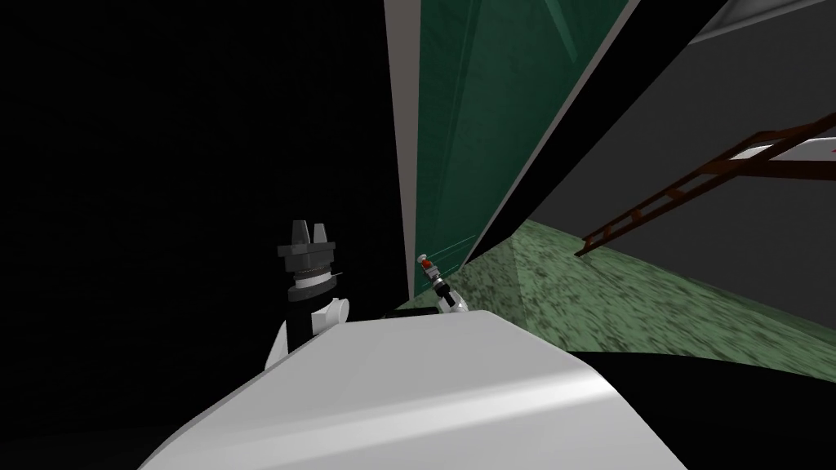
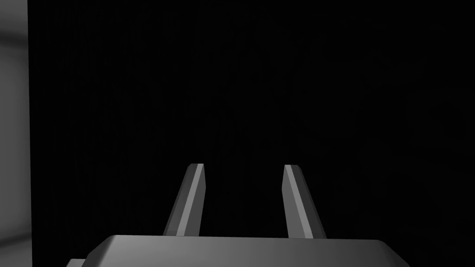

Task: Pull the door open

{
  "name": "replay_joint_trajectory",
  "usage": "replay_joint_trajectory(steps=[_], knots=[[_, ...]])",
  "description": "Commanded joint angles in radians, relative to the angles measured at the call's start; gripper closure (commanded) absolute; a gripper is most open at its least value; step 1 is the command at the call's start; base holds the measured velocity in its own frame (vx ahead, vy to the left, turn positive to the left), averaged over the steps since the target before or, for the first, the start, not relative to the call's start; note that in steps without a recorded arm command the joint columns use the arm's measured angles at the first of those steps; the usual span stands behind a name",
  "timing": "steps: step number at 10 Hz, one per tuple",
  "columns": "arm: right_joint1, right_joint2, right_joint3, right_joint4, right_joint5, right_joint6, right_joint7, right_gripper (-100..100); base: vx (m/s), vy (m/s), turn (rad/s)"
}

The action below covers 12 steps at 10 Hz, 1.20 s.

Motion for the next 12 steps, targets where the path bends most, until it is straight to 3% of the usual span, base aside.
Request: replay_joint_trajectory(steps=[1, 6, 12], knots=[[0.001, -0.006, 0.002, -0.001, -0.014, 0.001, -0.044, 100, -0.019, -0.014, 0.117], [0.005, -0.019, 0.007, -0.003, -0.048, 0.002, -0.142, 100, -0.033, -0.026, 0.093], [0.011, -0.042, 0.016, -0.007, -0.117, 0.005, -0.304, 100, -0.038, -0.025, 0.113]])
